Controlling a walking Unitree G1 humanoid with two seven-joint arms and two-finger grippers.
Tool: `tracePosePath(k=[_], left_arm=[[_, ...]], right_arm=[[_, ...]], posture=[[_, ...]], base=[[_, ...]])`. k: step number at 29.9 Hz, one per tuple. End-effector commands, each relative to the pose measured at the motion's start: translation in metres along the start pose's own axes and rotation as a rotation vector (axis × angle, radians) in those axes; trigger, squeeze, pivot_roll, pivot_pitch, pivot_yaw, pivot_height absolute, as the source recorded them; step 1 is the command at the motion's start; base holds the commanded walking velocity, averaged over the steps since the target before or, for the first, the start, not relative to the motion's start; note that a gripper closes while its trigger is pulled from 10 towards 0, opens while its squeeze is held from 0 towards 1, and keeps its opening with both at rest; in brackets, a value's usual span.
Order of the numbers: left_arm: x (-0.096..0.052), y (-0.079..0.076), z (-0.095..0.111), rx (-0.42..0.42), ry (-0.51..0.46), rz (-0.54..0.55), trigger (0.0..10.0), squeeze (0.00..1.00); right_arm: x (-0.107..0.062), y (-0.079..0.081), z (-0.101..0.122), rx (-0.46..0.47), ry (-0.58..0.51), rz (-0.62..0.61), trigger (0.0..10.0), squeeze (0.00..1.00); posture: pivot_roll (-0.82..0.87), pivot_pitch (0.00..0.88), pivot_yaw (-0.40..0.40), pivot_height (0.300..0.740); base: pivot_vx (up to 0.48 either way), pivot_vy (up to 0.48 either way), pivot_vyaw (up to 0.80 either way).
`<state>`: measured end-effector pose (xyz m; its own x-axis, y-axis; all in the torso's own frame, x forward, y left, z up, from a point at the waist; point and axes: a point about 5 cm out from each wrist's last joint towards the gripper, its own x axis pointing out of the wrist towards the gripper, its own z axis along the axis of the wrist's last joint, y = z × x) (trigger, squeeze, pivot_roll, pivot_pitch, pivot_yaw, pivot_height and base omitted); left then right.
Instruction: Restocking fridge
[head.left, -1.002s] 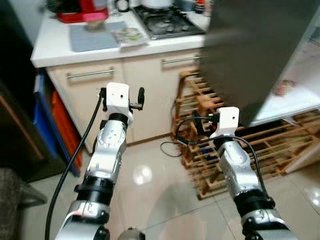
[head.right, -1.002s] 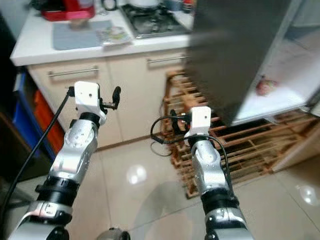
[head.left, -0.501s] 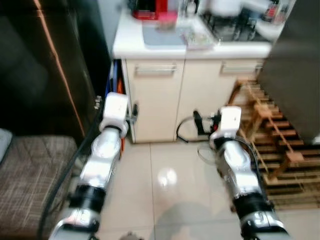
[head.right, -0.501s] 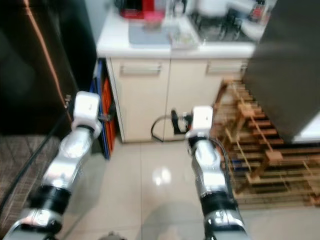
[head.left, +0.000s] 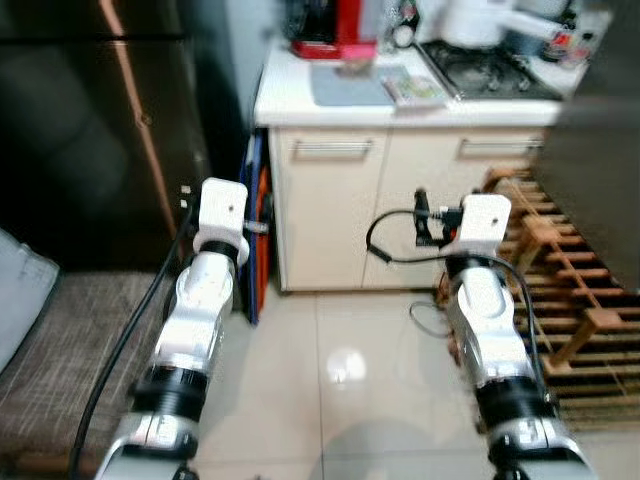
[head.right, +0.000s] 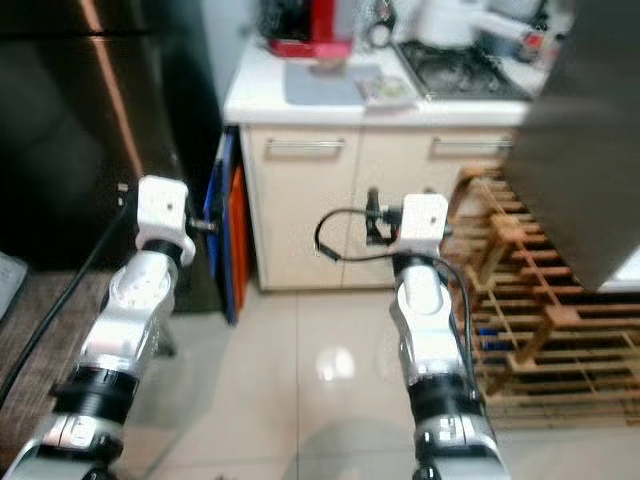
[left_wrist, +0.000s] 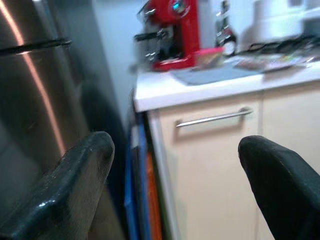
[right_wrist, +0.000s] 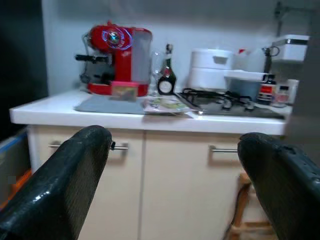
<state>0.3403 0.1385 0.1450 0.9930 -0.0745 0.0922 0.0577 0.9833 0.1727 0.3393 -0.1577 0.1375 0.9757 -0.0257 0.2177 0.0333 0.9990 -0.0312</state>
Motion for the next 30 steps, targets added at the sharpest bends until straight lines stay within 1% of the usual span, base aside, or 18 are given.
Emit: tracePosePath(k=[1, 5, 7, 8, 10, 12, 13, 17, 21, 30], left_arm=[[0.005, -0.001, 0.009, 0.005, -0.033, 0.001, 10.0, 0.00], [0.007, -0.001, 0.012, 0.010, -0.046, -0.015, 10.0, 0.00], [0.009, -0.001, 0.013, 0.011, -0.051, -0.020, 10.0, 0.00], [0.009, 0.000, 0.014, 0.012, -0.054, -0.021, 10.0, 0.00], [0.009, 0.001, 0.015, 0.017, -0.063, -0.013, 10.0, 0.00], [0.009, 0.002, 0.015, 0.020, -0.068, -0.008, 10.0, 0.00], [0.009, 0.002, 0.016, 0.023, -0.074, -0.003, 10.0, 0.00], [0.010, 0.002, 0.016, 0.020, -0.079, -0.006, 10.0, 0.00], [0.010, 0.002, 0.019, 0.010, -0.098, -0.002, 10.0, 0.00], [0.010, -0.001, 0.026, -0.001, -0.141, -0.023, 10.0, 0.00]], right_arm=[[0.001, -0.003, -0.005, 0.017, 0.039, -0.023, 10.0, 0.25], [0.001, -0.005, -0.009, 0.012, 0.056, -0.036, 10.0, 0.25], [-0.001, -0.003, -0.010, -0.007, 0.060, -0.030, 10.0, 0.25], [-0.002, -0.002, -0.010, -0.011, 0.060, -0.029, 10.0, 0.29], [-0.002, -0.001, -0.011, -0.012, 0.063, -0.028, 10.0, 0.29], [-0.003, -0.001, -0.012, -0.010, 0.066, -0.029, 10.0, 0.29], [-0.004, 0.000, -0.013, 0.002, 0.072, -0.027, 10.0, 0.28], [-0.004, 0.001, -0.013, -0.006, 0.069, -0.021, 10.0, 0.27], [-0.003, 0.002, -0.011, -0.024, 0.056, -0.014, 10.0, 0.27], [-0.002, -0.006, -0.002, -0.040, -0.005, -0.070, 10.0, 0.28]], posture=[[-0.05, 0.000, 0.014, 0.740], [-0.05, 0.000, 0.012, 0.740], [-0.06, 0.000, 0.013, 0.740], [-0.06, 0.000, 0.013, 0.740], [-0.06, 0.000, 0.014, 0.740], [-0.06, 0.000, 0.015, 0.740], [-0.06, 0.000, 0.013, 0.740], [-0.06, 0.000, 0.013, 0.740], [-0.06, 0.000, 0.008, 0.740], [-0.06, 0.000, 0.005, 0.740]], base=[[0.480, 0.000, 0.00], [0.480, 0.000, 0.00], [0.480, 0.000, 0.00], [0.480, 0.000, 0.65], [0.480, 0.000, 0.66], [0.480, 0.000, 0.68], [0.480, 0.000, 0.00], [0.480, 0.000, 0.00], [0.480, 0.000, 0.00], [0.480, 0.000, 0.00]])
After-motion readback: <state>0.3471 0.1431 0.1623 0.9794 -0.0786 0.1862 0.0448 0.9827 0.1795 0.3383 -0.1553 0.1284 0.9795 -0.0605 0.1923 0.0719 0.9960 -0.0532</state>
